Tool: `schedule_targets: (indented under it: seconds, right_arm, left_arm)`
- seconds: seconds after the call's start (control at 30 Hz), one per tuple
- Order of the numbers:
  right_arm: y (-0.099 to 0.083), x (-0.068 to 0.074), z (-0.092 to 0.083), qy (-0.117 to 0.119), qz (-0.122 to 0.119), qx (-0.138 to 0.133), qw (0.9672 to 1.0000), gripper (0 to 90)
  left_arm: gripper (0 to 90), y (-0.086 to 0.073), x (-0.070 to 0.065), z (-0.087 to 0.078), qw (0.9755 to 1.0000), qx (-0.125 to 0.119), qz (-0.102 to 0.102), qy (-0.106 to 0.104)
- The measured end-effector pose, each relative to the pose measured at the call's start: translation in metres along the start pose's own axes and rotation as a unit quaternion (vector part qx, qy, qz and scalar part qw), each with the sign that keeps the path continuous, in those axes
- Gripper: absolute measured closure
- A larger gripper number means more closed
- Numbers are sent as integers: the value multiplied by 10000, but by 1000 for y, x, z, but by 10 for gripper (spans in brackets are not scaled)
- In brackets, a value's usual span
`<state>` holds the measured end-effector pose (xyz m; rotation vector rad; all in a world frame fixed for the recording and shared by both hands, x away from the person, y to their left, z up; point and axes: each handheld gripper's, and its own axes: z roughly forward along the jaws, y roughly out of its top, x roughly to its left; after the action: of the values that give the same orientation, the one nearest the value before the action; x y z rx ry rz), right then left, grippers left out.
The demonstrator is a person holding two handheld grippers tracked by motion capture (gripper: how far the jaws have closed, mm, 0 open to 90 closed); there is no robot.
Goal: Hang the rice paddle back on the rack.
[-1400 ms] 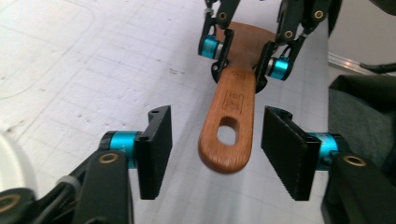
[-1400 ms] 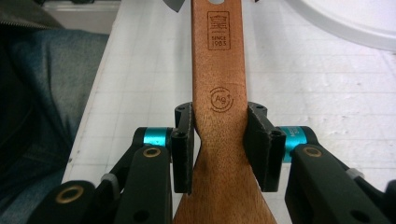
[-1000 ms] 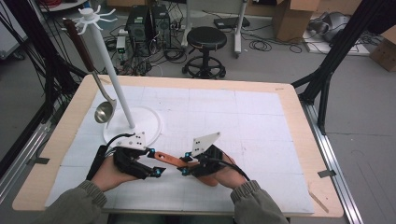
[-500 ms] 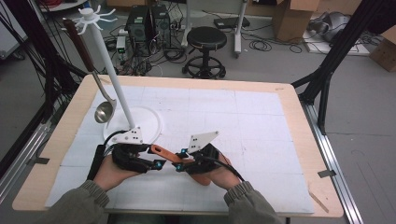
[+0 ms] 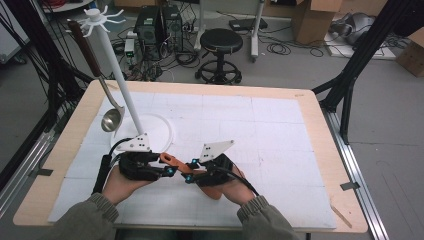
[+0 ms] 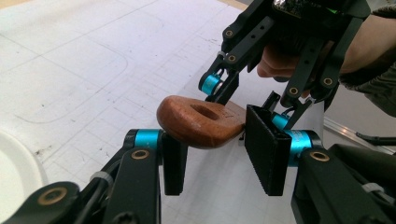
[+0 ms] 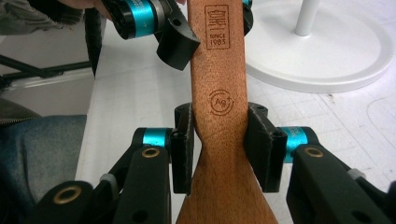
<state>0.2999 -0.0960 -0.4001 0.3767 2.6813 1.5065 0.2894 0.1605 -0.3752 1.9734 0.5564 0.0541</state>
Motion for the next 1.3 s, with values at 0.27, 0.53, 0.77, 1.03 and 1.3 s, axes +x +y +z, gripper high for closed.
schedule_targets:
  seconds: [0.27,0.53,0.77,1.03,1.3]
  right_arm:
    - [-1,-2,-2,144,125,83,9998,583]
    - [-3,-4,-5,136,171,163,9996,626]
    - [2,-1,-4,77,125,55,9999,663]
    - [7,3,-1,100,122,-208,9997,667]
    - [6,3,-6,330,81,-130,9993,629]
  left_arm:
    - [649,0,1,0,10000,-7,-29,-79]
    - [671,1,1,-1,9999,-117,-63,-108]
    - [658,3,0,0,9997,-233,-83,-56]
    - [673,5,-3,0,9994,-309,-62,-167]
    - [768,7,-3,-5,9968,-613,-169,-482]
